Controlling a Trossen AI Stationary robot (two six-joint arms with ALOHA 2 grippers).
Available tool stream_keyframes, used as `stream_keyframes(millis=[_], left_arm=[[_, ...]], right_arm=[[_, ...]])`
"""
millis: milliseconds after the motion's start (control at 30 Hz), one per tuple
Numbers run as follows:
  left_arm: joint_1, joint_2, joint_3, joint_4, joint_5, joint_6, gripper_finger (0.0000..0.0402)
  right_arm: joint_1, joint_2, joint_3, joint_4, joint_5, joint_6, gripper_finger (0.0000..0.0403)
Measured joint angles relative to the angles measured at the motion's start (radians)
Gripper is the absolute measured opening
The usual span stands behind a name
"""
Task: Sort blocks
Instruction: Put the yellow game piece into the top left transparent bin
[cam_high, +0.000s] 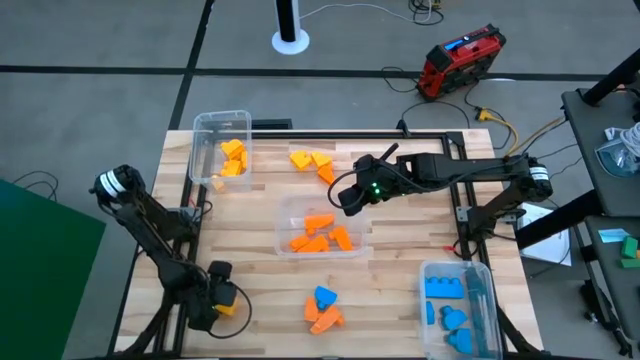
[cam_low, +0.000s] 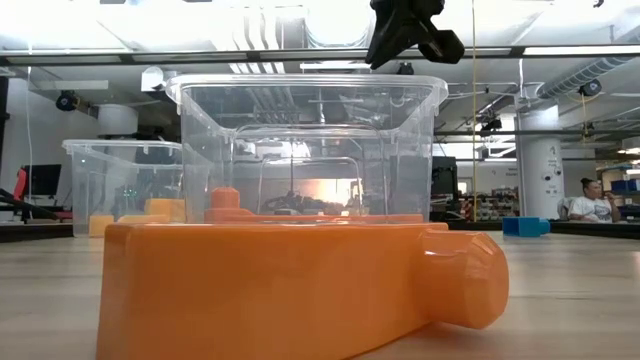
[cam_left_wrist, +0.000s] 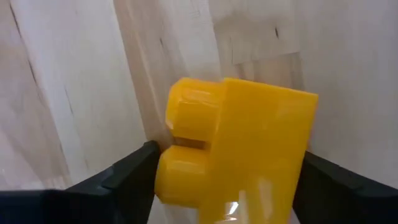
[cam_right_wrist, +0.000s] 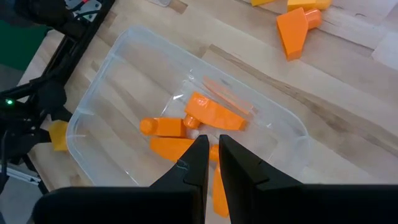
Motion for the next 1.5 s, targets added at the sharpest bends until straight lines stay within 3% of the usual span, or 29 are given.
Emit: stream_keyframes(millis=[167,333,567,767,933,1133,1500], left_arm=[[0.000,0.001,0.019,-0.002,0.011,0.013,0.0242],[0.000,-0.002,0.071,-0.043,0.014,0.020,0.0242],[0.004,-0.010,0.202,-0.293,-0.016,-0.003,0.0260],[0.015,-0.029,0.305,-0.526,-0.174,-0.091,0.0253],[0.078,-0.108,0.307,-0.614,-0.255,-0.183,0.0254],[0.263,-0.255,0.306,-0.626,-0.401,-0.238,0.0255],[0.850,-0.435,0.386,-0.631,-0.523,-0.191,0.0256]], right_arm=[[0.000,0.000,-0.001,0.000,0.000,-0.003,0.0029],[-0.001,0.000,-0.002,0.000,0.000,-0.018,0.0029],[-0.002,0.000,-0.002,0.000,0.000,-0.046,0.0029],[-0.002,0.000,-0.002,0.000,0.000,-0.071,0.0029],[-0.002,0.000,-0.002,0.000,0.000,-0.083,0.0029],[-0.002,0.000,-0.002,0.000,-0.004,-0.116,0.0029],[-0.002,-0.002,-0.002,0.000,-0.010,-0.200,0.0029]])
